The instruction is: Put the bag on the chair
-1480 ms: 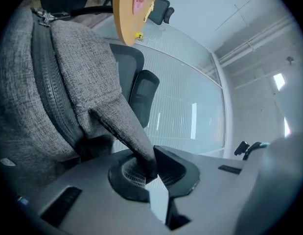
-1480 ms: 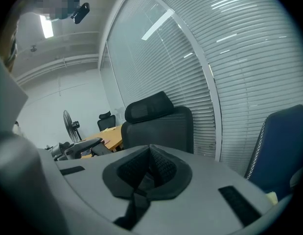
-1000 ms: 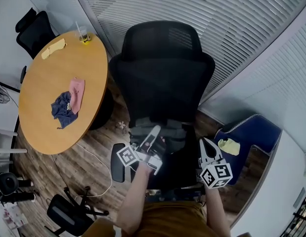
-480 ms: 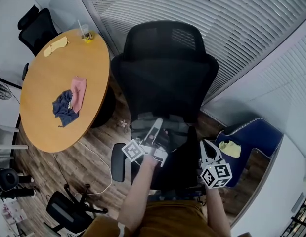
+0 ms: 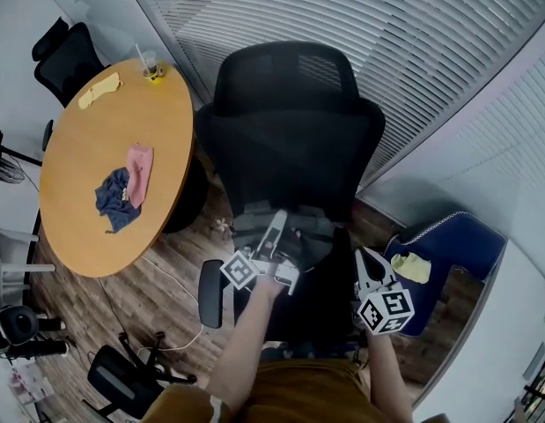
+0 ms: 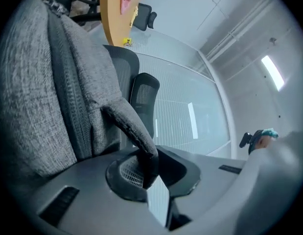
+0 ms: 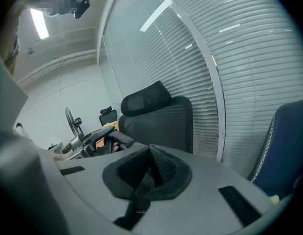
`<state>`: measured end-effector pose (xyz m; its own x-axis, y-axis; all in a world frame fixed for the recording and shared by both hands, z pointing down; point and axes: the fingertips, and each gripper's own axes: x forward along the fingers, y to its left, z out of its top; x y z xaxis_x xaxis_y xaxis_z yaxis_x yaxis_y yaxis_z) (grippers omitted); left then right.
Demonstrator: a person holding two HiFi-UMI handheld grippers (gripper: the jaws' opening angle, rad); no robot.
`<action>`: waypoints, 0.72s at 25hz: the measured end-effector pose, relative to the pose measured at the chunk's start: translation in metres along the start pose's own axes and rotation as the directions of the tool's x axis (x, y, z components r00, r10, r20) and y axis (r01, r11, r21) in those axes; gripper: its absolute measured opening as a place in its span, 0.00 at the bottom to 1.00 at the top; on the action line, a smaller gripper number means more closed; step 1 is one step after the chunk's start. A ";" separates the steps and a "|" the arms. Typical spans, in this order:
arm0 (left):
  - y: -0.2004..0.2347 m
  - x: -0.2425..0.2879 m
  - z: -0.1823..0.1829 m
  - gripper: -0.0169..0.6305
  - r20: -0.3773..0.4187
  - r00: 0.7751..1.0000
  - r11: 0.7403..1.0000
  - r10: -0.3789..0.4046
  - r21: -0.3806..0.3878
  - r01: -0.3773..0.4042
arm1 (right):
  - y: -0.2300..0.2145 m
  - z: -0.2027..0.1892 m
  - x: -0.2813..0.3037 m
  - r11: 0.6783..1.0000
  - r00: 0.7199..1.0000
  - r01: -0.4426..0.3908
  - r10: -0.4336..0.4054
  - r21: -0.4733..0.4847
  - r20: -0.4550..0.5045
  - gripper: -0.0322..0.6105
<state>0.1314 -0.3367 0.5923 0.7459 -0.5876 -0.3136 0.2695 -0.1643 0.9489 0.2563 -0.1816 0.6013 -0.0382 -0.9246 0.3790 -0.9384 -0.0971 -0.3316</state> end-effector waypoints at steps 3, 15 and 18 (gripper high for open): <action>0.002 0.003 0.001 0.09 0.018 1.000 1.000 -0.024 -0.004 0.025 | -0.007 -0.002 -0.004 1.000 1.000 0.011 -0.011 0.006 -0.003 0.07; 0.015 0.042 0.011 0.11 0.045 0.995 0.994 0.088 0.057 -0.091 | -0.008 0.001 0.013 1.000 1.000 -0.011 0.011 0.001 -0.016 0.07; 0.019 0.040 0.007 0.14 0.014 0.990 0.985 0.140 0.099 -0.141 | -0.007 0.004 0.017 1.000 1.000 -0.014 0.014 0.000 -0.015 0.07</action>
<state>0.1625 -0.3689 0.5975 0.7678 -0.6157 -0.1769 0.1002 -0.1573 0.9825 0.2634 -0.1984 0.6066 -0.0563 -0.9204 0.3869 -0.9377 -0.0843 -0.3370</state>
